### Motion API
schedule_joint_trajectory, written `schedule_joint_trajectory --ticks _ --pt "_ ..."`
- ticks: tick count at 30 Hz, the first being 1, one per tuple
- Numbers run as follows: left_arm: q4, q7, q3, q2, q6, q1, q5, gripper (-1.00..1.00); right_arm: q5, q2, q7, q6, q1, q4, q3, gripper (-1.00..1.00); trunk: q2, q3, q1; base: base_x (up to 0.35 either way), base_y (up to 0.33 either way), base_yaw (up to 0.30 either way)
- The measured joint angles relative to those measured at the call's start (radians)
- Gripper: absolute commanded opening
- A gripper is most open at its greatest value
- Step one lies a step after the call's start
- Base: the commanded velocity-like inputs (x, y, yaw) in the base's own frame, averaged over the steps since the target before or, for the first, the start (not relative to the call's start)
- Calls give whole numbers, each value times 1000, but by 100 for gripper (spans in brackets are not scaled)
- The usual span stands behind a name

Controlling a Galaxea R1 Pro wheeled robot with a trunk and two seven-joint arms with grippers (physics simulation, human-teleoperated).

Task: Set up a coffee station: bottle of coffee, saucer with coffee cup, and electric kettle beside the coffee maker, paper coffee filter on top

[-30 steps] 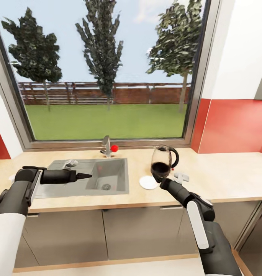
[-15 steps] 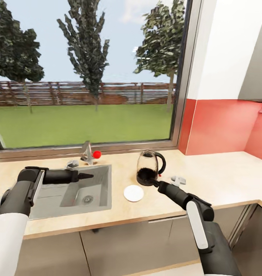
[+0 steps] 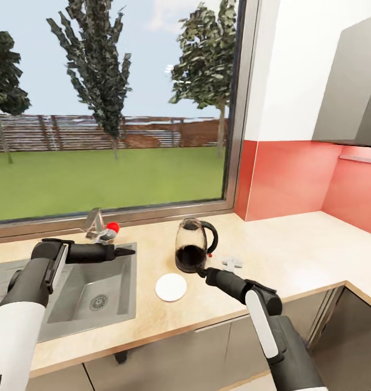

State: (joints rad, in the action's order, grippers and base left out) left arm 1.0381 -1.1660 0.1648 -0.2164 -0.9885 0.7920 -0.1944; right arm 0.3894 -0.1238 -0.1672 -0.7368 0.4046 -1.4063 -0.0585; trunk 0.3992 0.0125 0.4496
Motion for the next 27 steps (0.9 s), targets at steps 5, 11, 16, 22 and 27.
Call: schedule_joint_trajectory --ticks 5,11,16,22,27 --pt "-1 15 1 7 -2 0 1 100 13 0 0 -1 -1 33 -29 100 0 0 0 4 0 -18" --pt "-45 18 2 10 -3 -1 5 100 57 -1 0 -1 -1 82 -37 100 0 0 0 0 0 -162" --pt "-107 18 24 9 -2 -1 5 100 61 -1 0 -2 -1 106 -75 100 0 0 0 0 0 -255" --pt "-150 20 34 9 -2 -1 4 100 70 -3 0 0 0 140 -156 100 0 0 0 0 0 -110" --pt "-185 21 34 8 0 -1 4 100 89 -3 -2 0 0 144 -165 100 0 0 0 0 0 -14"
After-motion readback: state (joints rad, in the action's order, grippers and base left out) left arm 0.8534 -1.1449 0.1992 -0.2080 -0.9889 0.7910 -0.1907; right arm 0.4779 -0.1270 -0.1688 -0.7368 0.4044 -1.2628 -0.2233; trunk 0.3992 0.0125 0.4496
